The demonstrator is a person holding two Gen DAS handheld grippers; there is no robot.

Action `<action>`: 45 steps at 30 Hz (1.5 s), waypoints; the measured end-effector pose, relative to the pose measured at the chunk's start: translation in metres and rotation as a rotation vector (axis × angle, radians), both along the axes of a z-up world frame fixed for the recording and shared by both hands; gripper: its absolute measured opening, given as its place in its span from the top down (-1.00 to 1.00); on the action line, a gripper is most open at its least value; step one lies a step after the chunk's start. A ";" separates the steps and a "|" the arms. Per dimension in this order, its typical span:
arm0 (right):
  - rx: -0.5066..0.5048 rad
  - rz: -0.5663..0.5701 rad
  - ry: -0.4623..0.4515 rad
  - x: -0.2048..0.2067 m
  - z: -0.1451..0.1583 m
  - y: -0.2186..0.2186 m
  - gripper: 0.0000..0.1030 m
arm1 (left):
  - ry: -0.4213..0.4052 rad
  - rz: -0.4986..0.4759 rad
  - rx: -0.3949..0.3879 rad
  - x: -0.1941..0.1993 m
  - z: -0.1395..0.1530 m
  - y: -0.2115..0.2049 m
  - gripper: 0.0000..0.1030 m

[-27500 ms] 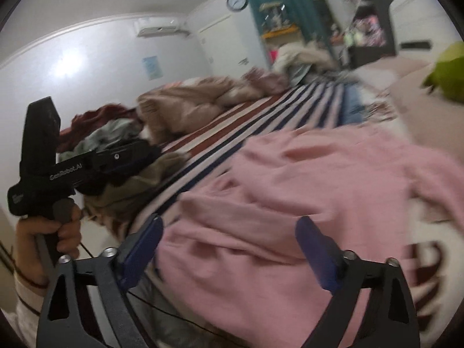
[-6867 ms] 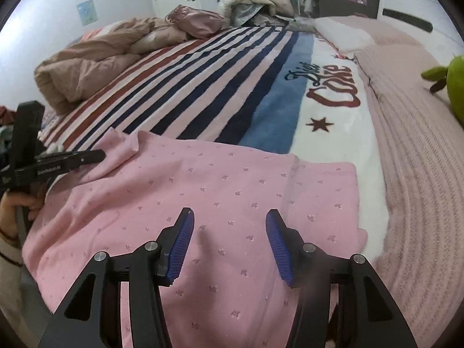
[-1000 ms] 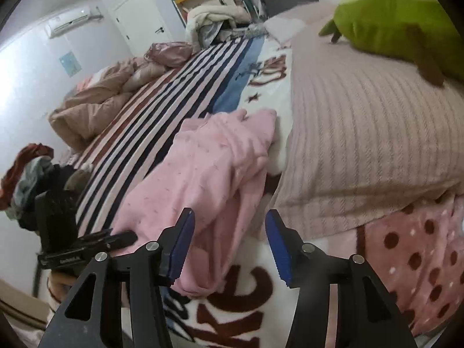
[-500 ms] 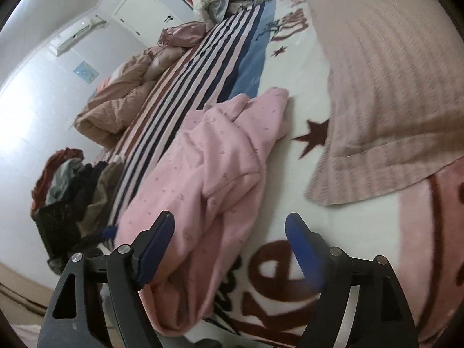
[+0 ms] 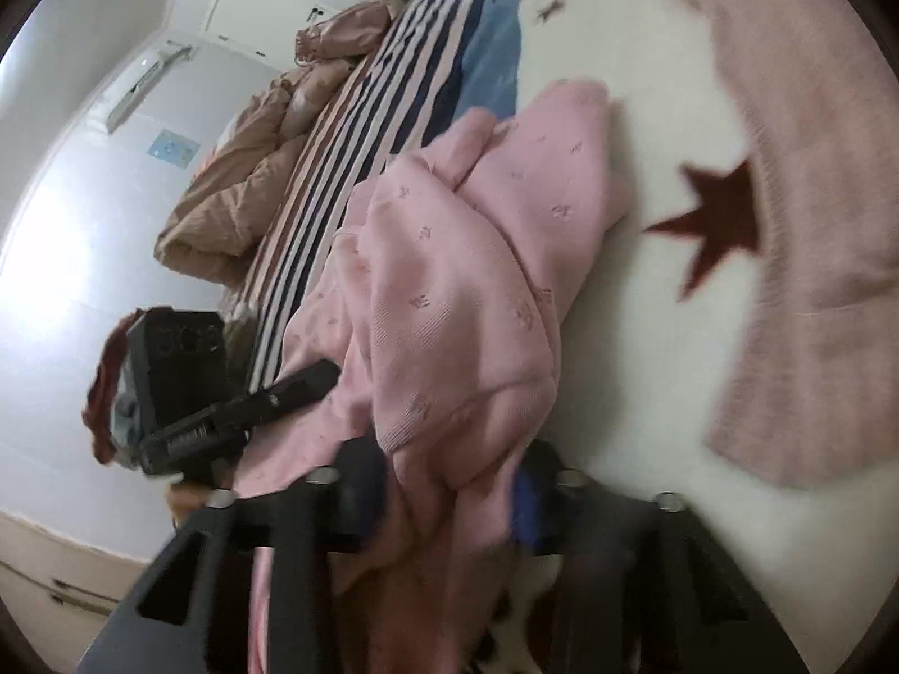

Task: Fold small clothes
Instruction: 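Grasp the folded bundle with both grippers, then lift the folded pink bundle with both grippers and carry it off the bed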

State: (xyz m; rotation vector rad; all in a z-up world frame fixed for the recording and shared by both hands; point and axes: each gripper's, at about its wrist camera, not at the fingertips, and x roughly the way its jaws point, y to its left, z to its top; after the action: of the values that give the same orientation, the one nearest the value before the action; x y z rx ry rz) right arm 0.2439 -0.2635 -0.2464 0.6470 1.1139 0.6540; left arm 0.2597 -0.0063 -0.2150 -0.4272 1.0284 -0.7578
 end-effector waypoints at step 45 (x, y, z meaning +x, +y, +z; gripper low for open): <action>0.066 0.594 -0.639 -0.045 0.360 0.525 0.65 | -0.399 0.759 0.361 -0.194 0.335 0.477 0.83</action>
State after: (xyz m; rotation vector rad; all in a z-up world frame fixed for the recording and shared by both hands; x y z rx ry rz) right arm 0.1984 0.2616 0.1135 0.1163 0.6693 1.3042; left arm 0.0657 0.4706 0.1196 -0.3002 0.5364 0.0348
